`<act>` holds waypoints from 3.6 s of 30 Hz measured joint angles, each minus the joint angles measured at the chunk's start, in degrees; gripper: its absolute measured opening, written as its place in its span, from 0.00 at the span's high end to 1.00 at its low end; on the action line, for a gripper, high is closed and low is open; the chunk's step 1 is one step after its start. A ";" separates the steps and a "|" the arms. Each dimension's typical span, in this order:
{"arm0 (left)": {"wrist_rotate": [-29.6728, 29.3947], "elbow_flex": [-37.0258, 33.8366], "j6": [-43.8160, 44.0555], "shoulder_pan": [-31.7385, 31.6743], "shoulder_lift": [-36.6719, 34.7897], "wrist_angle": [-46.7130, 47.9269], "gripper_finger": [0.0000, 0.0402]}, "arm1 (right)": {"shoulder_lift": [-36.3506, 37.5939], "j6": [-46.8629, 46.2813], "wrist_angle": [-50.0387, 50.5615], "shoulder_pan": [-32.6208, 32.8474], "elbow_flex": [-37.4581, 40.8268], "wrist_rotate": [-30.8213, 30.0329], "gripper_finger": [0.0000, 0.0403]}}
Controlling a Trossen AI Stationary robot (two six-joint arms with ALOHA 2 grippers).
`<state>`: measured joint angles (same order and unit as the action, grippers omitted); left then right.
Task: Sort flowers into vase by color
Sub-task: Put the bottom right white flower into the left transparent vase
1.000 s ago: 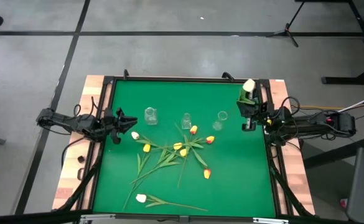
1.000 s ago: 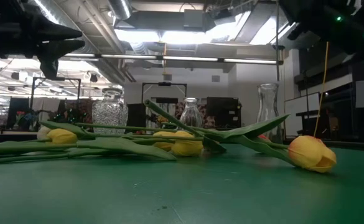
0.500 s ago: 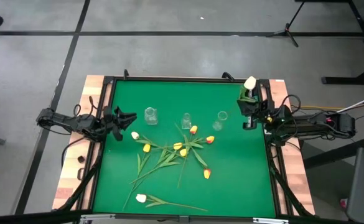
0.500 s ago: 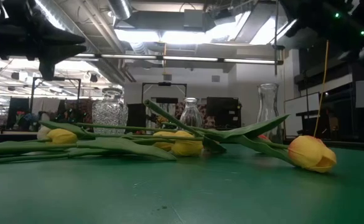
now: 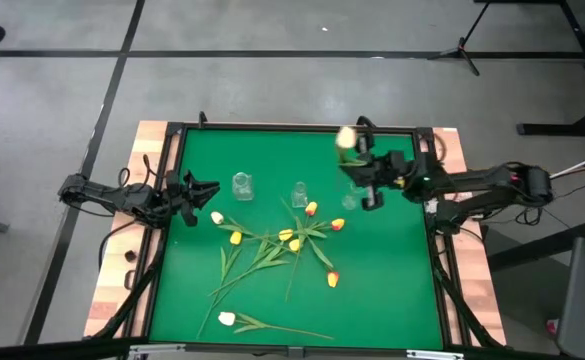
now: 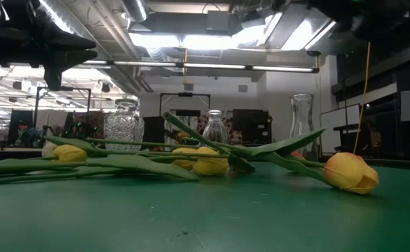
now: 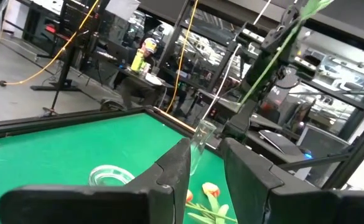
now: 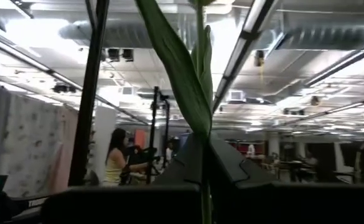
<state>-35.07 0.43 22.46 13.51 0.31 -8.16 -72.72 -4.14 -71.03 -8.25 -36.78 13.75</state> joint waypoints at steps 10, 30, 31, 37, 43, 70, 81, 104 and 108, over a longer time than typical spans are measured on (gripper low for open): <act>0.07 0.00 4.25 0.01 -0.02 -0.04 0.77 | -19.87 -1.90 -10.12 1.55 -13.44 2.51 0.99; 1.50 0.01 1.89 0.00 0.07 -4.79 0.76 | -35.88 -9.01 -6.08 1.90 -32.27 10.31 0.99; 2.26 0.01 1.15 0.01 0.09 -4.88 0.76 | -35.88 -8.60 -5.88 1.87 -32.27 10.31 0.99; 8.00 1.05 -1.82 0.01 0.11 -5.36 0.67 | -38.26 -7.48 -6.43 0.44 -36.22 10.00 0.99; 8.21 1.22 -3.38 0.01 0.11 -4.04 0.58 | -48.23 -8.66 -5.02 0.09 -49.26 14.39 0.99; 8.63 1.22 -5.09 0.01 0.09 3.22 0.55 | -68.33 -16.33 -8.34 -5.96 -70.38 16.39 0.99; 8.59 1.22 -5.07 0.01 0.05 3.69 0.55 | -70.76 -17.44 -7.74 -6.77 -70.44 15.88 0.99; 8.57 1.22 -4.98 0.01 0.05 3.87 0.56 | -70.74 -18.11 0.49 -7.19 -70.44 16.82 0.87; 8.57 1.22 -4.71 0.01 0.05 3.87 0.56 | -70.74 -19.94 0.76 -7.48 -70.44 16.09 0.85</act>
<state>-26.50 1.65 17.75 13.52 0.36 -4.29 -143.46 -24.08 -70.27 -15.73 -107.22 29.84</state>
